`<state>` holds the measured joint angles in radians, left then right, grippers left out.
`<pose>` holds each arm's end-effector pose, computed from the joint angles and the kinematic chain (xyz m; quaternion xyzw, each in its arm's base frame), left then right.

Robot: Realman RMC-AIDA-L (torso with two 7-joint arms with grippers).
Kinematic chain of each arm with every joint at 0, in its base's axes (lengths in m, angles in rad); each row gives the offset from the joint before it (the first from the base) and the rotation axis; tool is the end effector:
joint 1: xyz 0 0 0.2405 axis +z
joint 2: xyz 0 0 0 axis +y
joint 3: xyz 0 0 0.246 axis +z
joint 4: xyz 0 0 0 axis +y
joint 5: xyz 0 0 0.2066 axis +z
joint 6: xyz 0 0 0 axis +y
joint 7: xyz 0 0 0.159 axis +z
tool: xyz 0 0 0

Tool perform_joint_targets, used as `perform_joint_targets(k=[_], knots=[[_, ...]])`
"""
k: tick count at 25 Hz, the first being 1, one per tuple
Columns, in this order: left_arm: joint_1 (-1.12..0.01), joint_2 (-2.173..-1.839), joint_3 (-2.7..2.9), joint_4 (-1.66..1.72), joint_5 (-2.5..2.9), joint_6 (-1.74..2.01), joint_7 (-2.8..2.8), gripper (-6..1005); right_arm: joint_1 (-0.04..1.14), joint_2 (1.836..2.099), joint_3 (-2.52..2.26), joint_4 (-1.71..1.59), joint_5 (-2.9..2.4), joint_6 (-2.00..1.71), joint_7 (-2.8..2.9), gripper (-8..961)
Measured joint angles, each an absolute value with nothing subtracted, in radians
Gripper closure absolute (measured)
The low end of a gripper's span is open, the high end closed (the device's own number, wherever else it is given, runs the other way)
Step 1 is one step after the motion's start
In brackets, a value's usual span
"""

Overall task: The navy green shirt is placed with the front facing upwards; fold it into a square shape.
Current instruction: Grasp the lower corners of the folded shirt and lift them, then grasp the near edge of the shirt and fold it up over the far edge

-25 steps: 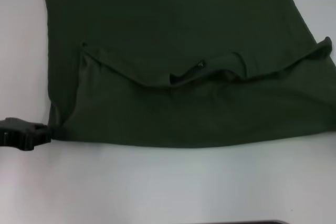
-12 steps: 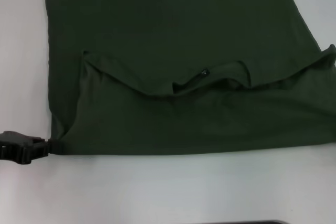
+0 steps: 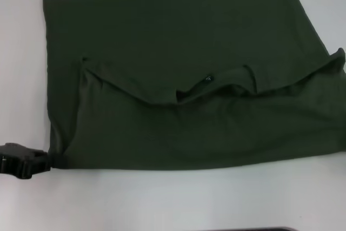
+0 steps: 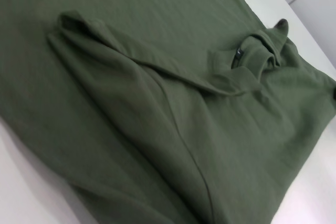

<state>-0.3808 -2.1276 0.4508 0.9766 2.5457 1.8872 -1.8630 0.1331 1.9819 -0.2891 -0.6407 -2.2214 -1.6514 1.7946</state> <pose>-0.3152 0.2367 0.0239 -0.8676 -0.4888 -0.0844 0.0360 0.3998 0.1867 0.0584 -0.7272 0.6064 0.2448 0.2085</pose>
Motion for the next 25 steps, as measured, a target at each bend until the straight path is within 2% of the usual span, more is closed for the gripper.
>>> perform_joint_targets(k=[15,25], knots=[[-0.377,-2.128,0.449,0.972,2.587,1.901,-1.854,997,0.102,1.986,-0.284,-0.644,-2.234,-1.651,1.794,908],[-0.389,-2.13,0.454,0.945,2.58,1.895,-1.837,996,0.127,1.991,-0.29,-0.637,-2.233,-1.653,1.781,908]])
